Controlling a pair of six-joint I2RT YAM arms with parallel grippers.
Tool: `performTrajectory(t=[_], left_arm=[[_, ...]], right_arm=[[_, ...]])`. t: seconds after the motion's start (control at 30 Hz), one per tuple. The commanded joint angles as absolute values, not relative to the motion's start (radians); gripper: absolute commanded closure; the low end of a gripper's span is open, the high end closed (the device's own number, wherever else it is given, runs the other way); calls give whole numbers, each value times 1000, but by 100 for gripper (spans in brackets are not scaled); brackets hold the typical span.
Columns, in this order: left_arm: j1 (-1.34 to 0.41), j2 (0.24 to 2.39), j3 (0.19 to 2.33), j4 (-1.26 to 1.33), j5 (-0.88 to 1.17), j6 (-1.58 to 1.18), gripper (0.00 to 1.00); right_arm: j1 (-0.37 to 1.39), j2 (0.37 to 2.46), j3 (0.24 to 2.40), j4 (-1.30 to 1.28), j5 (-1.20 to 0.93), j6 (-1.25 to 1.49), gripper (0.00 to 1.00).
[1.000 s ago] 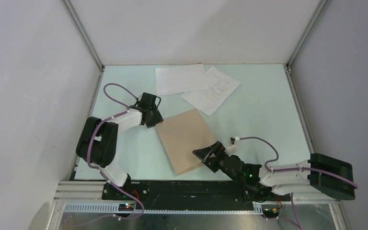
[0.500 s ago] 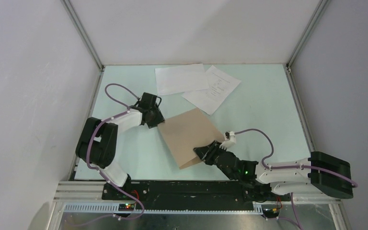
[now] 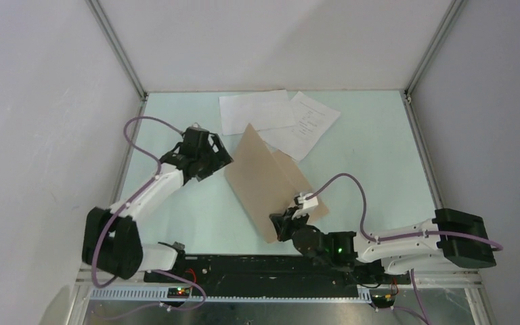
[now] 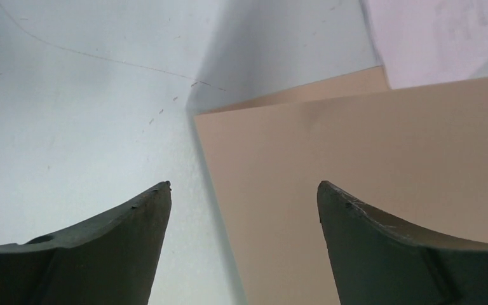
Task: Put the files into the folder
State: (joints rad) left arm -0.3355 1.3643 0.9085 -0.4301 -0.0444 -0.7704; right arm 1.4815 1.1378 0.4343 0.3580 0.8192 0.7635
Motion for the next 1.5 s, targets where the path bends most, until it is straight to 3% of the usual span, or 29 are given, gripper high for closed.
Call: performTrajectory(t=[0.0, 0.4, 0.63, 0.93, 1.03, 1.13, 1.2, 1.37, 1.47], left_arm=[[-333, 1199, 948, -529, -89, -870, 10], [-357, 923, 1084, -649, -129, -1074, 10], [-412, 984, 1158, -651, -123, -1040, 13], [-475, 1015, 1057, -655, -212, -1003, 25], [-477, 1007, 1028, -662, -221, -984, 33], [-480, 952, 967, -676, -244, -958, 38], [-479, 918, 930, -688, -254, -940, 41], [-479, 852, 858, -734, -256, -861, 43], [-479, 805, 836, -788, -266, -816, 35]], right_arm=[[1547, 1196, 550, 334, 980, 533, 100], [1632, 1382, 717, 327, 1048, 278, 100], [1654, 1443, 780, 337, 1029, 180, 100], [1679, 1485, 823, 309, 1034, 159, 99], [1687, 1480, 824, 300, 1018, 156, 83], [1696, 1463, 823, 276, 1009, 161, 58], [1708, 1432, 824, 253, 1004, 170, 49], [1750, 1351, 824, 163, 916, 221, 38], [1765, 1285, 823, 109, 858, 274, 32]])
